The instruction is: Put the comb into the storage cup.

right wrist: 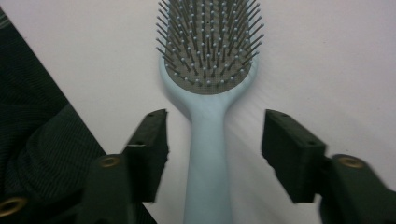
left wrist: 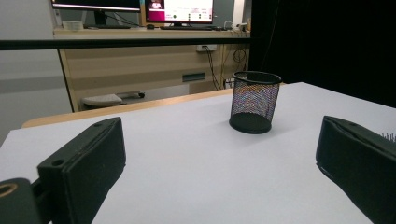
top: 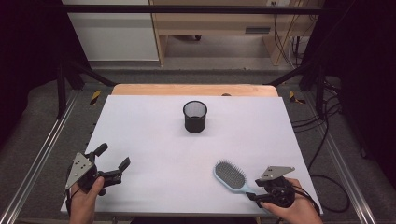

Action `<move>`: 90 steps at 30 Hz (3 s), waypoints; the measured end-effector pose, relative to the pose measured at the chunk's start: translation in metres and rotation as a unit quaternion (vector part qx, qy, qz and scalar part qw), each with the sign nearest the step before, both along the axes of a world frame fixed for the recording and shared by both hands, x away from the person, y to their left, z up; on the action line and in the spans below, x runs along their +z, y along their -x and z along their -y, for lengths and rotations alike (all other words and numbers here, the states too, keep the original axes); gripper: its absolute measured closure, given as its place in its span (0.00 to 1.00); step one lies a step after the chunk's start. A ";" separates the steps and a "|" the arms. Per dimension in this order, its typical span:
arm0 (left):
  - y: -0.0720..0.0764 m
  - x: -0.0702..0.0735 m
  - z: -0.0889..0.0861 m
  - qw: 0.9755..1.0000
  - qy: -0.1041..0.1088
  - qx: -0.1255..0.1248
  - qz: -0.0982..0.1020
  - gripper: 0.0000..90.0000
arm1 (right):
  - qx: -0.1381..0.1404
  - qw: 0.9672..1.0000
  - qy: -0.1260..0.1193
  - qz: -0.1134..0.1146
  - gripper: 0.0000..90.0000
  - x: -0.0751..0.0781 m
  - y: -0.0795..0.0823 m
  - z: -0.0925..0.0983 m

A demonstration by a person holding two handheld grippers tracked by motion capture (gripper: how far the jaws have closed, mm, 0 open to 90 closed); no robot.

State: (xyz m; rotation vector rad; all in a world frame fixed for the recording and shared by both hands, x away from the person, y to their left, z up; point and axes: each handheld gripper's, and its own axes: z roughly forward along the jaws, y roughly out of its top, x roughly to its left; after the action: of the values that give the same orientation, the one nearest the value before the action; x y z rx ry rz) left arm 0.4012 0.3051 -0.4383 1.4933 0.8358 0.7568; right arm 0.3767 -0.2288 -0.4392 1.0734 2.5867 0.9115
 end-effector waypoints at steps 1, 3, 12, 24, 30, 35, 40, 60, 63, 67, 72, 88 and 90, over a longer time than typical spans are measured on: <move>0.000 0.000 0.000 1.000 -0.001 0.000 0.000 0.02 | -0.003 1.000 0.003 0.003 0.34 -0.001 0.000 -0.002; 0.001 0.001 -0.001 1.000 0.000 0.000 0.002 0.02 | -0.007 1.000 0.005 0.006 0.17 -0.002 -0.001 -0.006; 0.000 0.000 0.004 1.000 -0.007 -0.004 -0.001 0.02 | -0.018 0.999 0.035 -0.029 0.08 -0.013 -0.010 -0.022; 0.000 0.000 0.004 1.000 -0.005 -0.008 -0.002 0.02 | -0.015 0.997 0.054 -0.044 0.10 -0.023 -0.015 -0.030; -0.001 0.000 0.005 1.000 -0.006 -0.007 -0.004 0.02 | -0.020 0.998 0.053 -0.041 0.32 -0.022 -0.014 -0.028; -0.001 0.000 0.005 1.000 -0.006 -0.009 -0.004 0.02 | -0.024 0.998 0.055 -0.030 0.48 -0.023 -0.015 -0.025; -0.001 0.000 0.005 1.000 -0.005 -0.008 -0.004 0.02 | -0.026 0.998 0.060 -0.025 0.59 -0.022 -0.013 -0.024; 0.000 0.002 0.002 1.000 -0.005 0.007 0.002 0.02 | -0.011 0.998 0.054 -0.014 0.77 -0.023 -0.011 -0.025; 0.000 0.002 0.003 1.000 -0.006 0.007 0.001 0.02 | -0.004 0.999 0.043 -0.001 0.77 -0.021 -0.012 -0.026; 0.000 0.002 0.002 1.000 -0.004 0.020 -0.001 0.02 | -0.004 0.999 0.031 0.028 0.77 -0.016 -0.017 -0.032; 0.000 0.005 0.003 1.000 0.002 0.023 -0.001 0.01 | -0.006 0.998 0.013 0.060 0.77 -0.009 -0.034 -0.040; 0.007 0.011 0.054 1.000 -0.012 -0.016 -0.013 0.01 | 0.012 0.986 -0.097 0.133 0.77 0.001 -0.074 -0.076; 0.008 0.012 0.060 1.000 -0.006 -0.021 -0.017 0.01 | 0.014 0.984 -0.096 0.148 0.77 0.003 -0.075 -0.079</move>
State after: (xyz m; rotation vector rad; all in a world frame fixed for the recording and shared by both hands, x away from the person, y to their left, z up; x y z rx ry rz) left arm 0.3928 0.2450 -0.4267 1.5328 0.8249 0.7088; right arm 0.4517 -0.1500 -0.4360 0.8682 2.3120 1.2461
